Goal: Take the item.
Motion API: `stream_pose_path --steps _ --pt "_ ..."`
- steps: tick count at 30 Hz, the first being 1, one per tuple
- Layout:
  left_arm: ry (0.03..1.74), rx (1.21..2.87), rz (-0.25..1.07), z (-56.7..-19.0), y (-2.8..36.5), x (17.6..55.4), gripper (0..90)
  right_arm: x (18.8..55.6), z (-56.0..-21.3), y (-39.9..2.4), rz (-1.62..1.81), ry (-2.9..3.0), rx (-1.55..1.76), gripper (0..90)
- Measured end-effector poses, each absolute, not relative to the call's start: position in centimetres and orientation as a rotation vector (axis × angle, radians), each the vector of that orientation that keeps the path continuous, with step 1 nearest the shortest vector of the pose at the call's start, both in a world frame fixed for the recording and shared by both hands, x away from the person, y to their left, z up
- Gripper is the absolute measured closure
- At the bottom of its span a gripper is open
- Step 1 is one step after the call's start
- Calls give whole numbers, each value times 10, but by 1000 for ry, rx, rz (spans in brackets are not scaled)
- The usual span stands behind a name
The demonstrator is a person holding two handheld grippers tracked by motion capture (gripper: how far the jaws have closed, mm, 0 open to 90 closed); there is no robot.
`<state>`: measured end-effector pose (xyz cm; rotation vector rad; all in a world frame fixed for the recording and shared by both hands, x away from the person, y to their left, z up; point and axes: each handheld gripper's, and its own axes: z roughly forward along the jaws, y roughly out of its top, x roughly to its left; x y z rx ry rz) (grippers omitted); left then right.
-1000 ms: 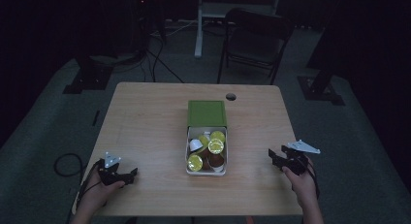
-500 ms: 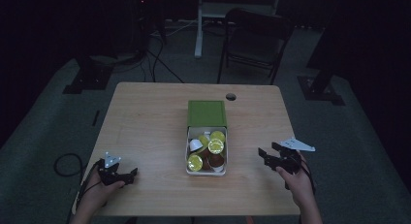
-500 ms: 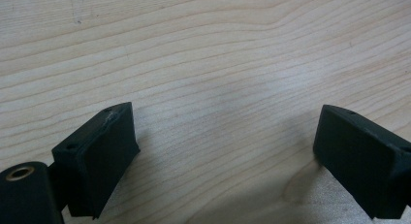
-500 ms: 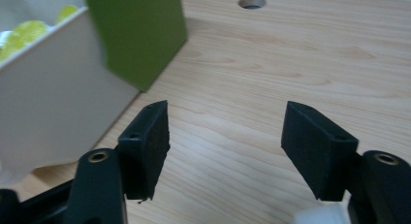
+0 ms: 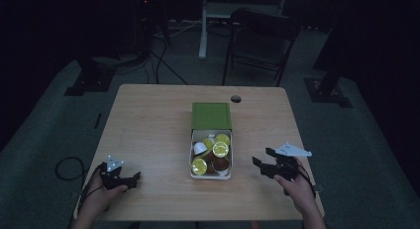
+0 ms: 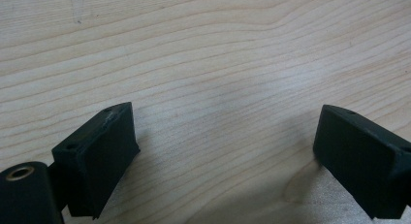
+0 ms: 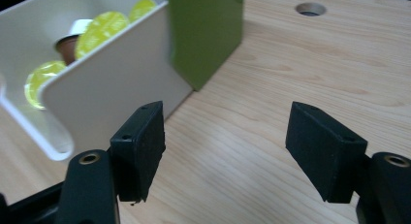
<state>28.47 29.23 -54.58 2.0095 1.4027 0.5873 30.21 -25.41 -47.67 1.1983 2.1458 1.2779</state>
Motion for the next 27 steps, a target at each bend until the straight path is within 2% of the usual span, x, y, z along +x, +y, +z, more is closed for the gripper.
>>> stream_pose_path --steps 7,17,27 --pt "1402 2010 587 -546 292 285 85 299 -485 -245 1305 2219 1132 287" --pt "1403 2010 587 -546 292 285 85 298 -504 -237 1304 2319 1073 192" --pt "1403 2008 587 -546 292 285 85 298 -523 -234 1285 2417 1032 170"
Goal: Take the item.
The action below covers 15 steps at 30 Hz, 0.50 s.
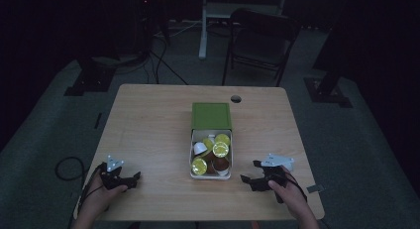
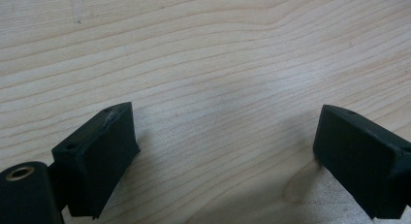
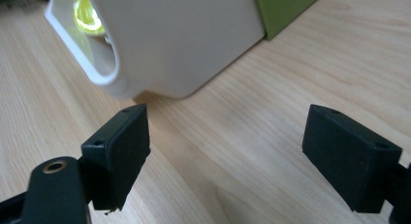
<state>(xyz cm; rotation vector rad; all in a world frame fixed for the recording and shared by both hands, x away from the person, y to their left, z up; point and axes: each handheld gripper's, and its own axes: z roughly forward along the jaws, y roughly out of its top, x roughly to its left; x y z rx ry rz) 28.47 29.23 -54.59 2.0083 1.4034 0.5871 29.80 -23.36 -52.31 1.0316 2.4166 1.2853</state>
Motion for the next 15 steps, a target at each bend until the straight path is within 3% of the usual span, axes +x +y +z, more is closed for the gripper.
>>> stream_pose_path --steps 15 --pt "1403 2009 587 -546 292 285 85 295 -548 -224 1109 2588 838 132"
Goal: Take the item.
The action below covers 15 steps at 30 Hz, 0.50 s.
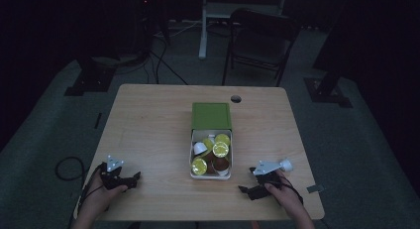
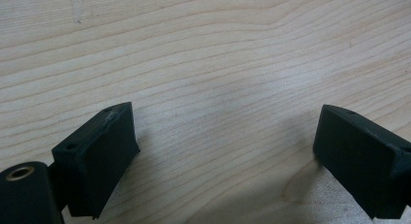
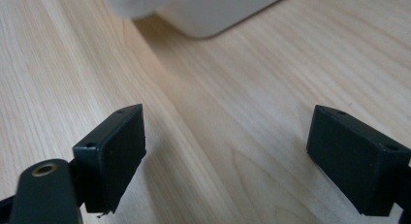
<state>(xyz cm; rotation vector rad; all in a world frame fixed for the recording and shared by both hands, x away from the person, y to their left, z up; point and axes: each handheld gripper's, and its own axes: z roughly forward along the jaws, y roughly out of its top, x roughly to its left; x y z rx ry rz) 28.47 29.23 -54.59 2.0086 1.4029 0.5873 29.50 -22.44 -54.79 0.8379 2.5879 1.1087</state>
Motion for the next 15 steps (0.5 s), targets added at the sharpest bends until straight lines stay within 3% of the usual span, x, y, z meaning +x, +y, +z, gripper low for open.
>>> stream_pose_path --steps 15 --pt "1402 2009 587 -546 292 285 86 294 -550 -222 1097 2573 802 118"
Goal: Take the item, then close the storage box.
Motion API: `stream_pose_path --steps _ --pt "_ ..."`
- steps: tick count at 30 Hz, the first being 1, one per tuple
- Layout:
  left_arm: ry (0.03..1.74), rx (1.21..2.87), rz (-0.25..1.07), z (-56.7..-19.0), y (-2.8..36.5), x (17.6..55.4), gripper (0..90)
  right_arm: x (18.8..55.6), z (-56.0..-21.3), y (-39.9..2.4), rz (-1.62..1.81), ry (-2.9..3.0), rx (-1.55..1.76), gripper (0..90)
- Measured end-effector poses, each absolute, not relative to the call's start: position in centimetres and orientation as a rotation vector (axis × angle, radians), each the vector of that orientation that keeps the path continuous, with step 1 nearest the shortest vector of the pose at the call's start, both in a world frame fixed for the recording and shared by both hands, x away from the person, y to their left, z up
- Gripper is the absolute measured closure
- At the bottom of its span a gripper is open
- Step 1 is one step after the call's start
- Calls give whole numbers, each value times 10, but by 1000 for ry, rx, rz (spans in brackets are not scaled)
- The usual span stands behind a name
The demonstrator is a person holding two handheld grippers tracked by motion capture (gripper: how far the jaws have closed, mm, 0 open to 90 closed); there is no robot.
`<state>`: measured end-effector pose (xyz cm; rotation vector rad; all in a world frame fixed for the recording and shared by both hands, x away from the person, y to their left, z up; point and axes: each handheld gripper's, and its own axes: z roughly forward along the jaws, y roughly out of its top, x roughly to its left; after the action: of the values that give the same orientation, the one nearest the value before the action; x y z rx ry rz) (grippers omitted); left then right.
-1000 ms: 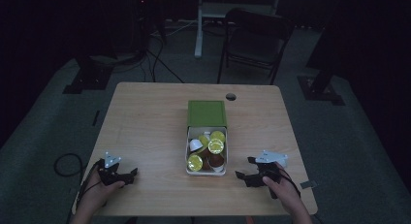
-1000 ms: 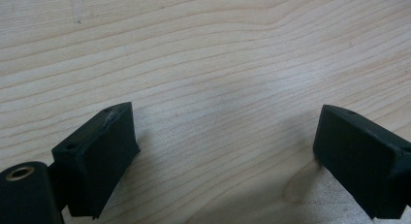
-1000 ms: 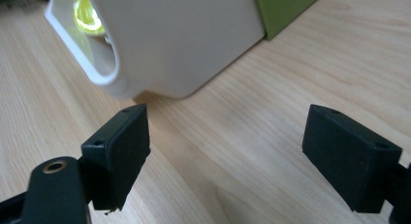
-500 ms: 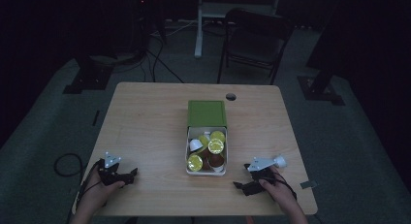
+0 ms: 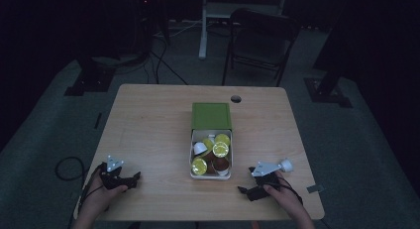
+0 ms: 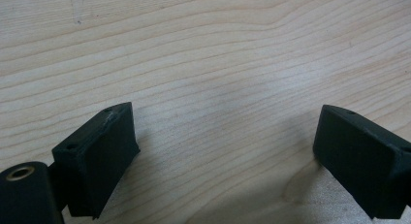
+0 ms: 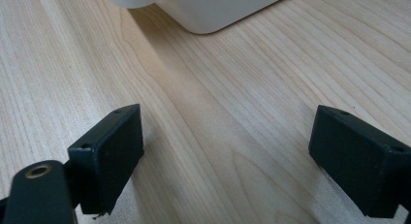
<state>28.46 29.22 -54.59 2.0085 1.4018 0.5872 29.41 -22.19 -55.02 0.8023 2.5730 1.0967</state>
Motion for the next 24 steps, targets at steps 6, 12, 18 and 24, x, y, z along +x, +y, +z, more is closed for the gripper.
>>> stream_pose_path --steps 6,12,18,24 --pt "1392 2015 584 -546 292 284 86 293 -550 -220 1091 2557 827 118" --pt "1384 2021 579 -546 293 283 87 293 -550 -220 1091 2558 827 118" --pt "1325 2053 554 -546 297 282 86 293 -550 -220 1094 2558 832 121" --pt "1252 2104 538 -544 293 279 87 294 -550 -221 1085 2546 855 121"
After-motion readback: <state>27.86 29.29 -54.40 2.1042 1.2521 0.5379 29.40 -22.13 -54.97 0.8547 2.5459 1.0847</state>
